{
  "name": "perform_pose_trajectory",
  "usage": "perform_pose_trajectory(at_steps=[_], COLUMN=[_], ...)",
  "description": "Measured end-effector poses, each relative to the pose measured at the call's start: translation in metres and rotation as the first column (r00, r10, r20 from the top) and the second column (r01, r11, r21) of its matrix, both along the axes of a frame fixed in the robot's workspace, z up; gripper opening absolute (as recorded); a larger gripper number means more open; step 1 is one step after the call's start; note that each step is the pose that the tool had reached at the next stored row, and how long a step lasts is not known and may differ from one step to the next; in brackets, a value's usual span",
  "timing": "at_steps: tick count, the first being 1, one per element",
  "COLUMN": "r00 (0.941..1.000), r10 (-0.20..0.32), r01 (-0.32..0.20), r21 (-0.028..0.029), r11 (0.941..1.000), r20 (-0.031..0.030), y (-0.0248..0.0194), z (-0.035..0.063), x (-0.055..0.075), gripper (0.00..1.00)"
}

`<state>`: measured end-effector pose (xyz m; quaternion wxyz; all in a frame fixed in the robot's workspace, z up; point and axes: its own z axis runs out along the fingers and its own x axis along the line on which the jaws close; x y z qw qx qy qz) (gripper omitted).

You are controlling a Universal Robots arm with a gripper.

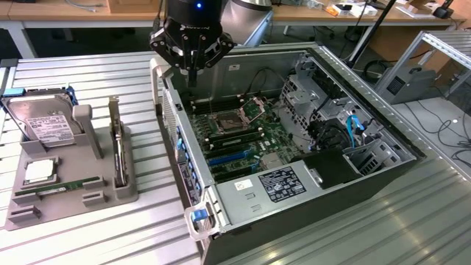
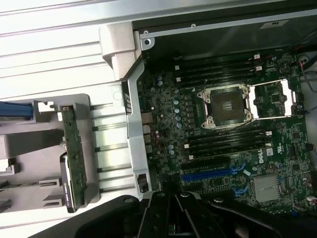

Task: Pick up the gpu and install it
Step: 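Reach for the gpu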

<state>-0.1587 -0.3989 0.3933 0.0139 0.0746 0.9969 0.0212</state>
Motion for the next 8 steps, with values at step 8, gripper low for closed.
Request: perform_pose_trajectory(at_steps=[8], r00=[1.0000], r10=[0.000], r01=[0.000], r21=[0.0001], r11=[1.0000], r20=[0.0001], y=[0.0000], z=[0.0000], x=[-0.011], gripper=[0.11])
